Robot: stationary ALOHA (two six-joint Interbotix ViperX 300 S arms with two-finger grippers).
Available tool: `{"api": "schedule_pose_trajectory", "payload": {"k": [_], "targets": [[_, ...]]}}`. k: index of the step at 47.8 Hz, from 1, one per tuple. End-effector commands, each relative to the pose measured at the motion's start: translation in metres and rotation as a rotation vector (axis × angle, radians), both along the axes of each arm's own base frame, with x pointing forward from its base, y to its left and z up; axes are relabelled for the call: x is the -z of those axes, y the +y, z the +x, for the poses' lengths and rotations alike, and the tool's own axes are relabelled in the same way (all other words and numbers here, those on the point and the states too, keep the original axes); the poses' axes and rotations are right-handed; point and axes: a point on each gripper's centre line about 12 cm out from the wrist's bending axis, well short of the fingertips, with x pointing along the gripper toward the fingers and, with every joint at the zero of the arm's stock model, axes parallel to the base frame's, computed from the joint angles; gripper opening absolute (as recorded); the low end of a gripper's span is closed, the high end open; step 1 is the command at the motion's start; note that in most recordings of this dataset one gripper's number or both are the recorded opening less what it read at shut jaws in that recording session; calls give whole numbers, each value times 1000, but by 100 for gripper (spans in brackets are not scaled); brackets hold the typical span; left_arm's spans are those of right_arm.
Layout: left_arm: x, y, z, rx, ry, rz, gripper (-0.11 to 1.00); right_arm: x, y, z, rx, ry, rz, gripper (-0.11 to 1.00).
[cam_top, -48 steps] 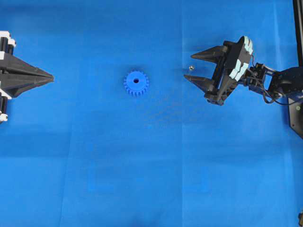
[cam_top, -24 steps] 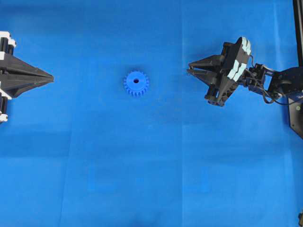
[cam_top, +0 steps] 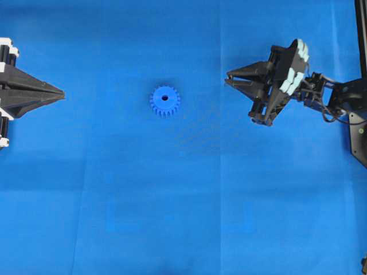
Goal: Insert the shaft placed at a random location into the center hole of the small gear at another random location.
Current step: 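Lift the silver shaft upward with the right gripper, then carry the shaft left with the right gripper over the blue gear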
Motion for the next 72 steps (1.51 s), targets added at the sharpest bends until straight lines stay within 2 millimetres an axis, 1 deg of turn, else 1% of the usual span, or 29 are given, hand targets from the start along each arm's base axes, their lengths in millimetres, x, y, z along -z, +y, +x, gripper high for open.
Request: {"api": "schedule_pose_trajectory", "payload": {"k": [1, 5, 10, 26, 32, 42, 48, 57, 65, 72], "targets": [[-4, 0, 1, 1, -9, 1, 0, -22, 0, 3, -9, -45, -18, 3], [-4, 0, 1, 1, -9, -2, 0, -34, 1, 4, -25, -42, -30, 3], [-4, 0, 1, 3, -9, -6, 0, -42, 2, 5, -37, -29, -29, 3], [-4, 0, 1, 1, -9, -9, 0, -42, 3, 8, -48, -6, -28, 3], [-4, 0, 1, 1, -9, -9, 0, -45, 6, 14, -61, -15, -30, 3], [-4, 0, 1, 1, -9, -9, 0, -48, 11, 46, -93, -22, -33, 3], [-4, 0, 1, 1, -9, -9, 0, -50, 16, 71, -126, -15, -37, 3], [-4, 0, 1, 3, -9, -9, 0, -56, 20, 103, -162, -22, -50, 3], [-4, 0, 1, 1, -9, -11, 0, -60, 21, 121, -184, -26, -65, 3], [-4, 0, 1, 1, -9, -18, 0, -61, 22, 129, -188, -31, -66, 3]]}}
